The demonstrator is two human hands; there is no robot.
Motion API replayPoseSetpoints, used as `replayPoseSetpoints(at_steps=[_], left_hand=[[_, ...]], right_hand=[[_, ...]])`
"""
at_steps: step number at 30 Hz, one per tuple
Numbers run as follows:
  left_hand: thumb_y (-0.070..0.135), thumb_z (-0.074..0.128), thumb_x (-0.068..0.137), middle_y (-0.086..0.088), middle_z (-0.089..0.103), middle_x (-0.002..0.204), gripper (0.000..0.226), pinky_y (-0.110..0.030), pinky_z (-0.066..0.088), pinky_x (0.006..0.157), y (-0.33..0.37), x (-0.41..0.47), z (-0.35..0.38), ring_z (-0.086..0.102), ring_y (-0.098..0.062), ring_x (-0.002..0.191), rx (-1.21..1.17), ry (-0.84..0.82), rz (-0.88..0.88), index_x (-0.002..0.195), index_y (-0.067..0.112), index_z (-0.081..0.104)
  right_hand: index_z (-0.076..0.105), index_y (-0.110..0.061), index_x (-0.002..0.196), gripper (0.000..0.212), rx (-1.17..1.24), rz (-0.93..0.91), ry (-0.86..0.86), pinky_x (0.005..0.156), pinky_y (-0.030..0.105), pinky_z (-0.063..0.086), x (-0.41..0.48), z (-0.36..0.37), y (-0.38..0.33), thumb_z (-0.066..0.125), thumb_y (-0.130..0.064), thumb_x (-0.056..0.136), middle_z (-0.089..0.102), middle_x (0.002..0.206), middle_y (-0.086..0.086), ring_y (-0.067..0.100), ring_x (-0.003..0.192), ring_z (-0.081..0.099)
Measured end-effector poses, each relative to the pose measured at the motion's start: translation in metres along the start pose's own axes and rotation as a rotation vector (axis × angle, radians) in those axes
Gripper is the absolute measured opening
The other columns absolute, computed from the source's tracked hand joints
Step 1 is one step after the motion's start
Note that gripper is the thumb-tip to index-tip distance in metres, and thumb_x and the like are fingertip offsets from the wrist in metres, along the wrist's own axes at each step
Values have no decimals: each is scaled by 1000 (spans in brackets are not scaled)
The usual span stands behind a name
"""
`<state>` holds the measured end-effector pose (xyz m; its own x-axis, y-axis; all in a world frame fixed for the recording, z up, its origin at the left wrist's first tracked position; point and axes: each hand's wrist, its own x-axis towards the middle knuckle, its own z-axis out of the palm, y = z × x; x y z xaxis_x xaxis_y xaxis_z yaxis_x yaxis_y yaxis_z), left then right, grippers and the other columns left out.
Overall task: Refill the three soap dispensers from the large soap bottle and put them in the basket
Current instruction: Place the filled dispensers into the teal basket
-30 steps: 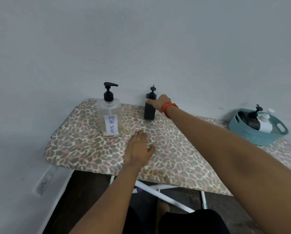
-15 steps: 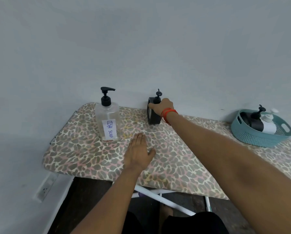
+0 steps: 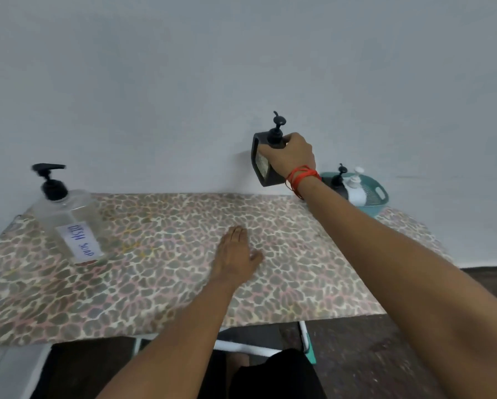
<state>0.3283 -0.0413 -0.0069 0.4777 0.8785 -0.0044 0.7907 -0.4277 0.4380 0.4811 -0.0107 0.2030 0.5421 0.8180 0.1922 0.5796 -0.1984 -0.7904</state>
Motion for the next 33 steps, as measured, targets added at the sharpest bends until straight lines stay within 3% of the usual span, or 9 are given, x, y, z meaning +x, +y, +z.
replayPoseSetpoints(at_steps=[7, 11, 17, 25, 33], left_hand=[[60, 45, 99, -7, 13, 170, 86, -37, 6, 128, 83, 28, 47, 9, -21, 157, 5, -69, 105, 162, 9, 14], [63, 43, 97, -4, 16, 170, 87, -37, 8, 128, 87, 29, 56, 12, -19, 157, 5, -25, 87, 162, 11, 17], [62, 44, 97, -3, 18, 169, 85, -36, 9, 128, 88, 27, 56, 14, -18, 156, 13, 12, 90, 162, 13, 20], [64, 41, 98, -3, 19, 169, 83, -37, 10, 128, 88, 26, 57, 15, -18, 156, 42, 37, 95, 161, 13, 23], [63, 41, 97, -2, 22, 168, 82, -37, 11, 128, 88, 28, 58, 17, -17, 155, 46, 52, 87, 161, 14, 26]], right_hand=[[67, -22, 101, 43, -22, 11, 183, 64, 25, 48, 29, -95, 41, 70, -49, 67, 67, 86, -8, 11, 76, 63], [71, -22, 93, 37, -11, 46, 287, 65, 24, 52, 41, -134, 66, 69, -48, 67, 68, 79, -10, 11, 74, 66], [72, -22, 100, 39, -17, 109, 378, 74, 27, 54, 54, -164, 103, 67, -44, 68, 71, 86, -7, 15, 80, 67], [70, -19, 101, 45, -51, 236, 371, 81, 39, 58, 62, -167, 161, 65, -46, 66, 72, 91, 0, 24, 82, 68], [67, -14, 92, 30, -51, 301, 218, 75, 34, 55, 72, -145, 207, 70, -37, 73, 69, 90, 5, 24, 80, 64]])
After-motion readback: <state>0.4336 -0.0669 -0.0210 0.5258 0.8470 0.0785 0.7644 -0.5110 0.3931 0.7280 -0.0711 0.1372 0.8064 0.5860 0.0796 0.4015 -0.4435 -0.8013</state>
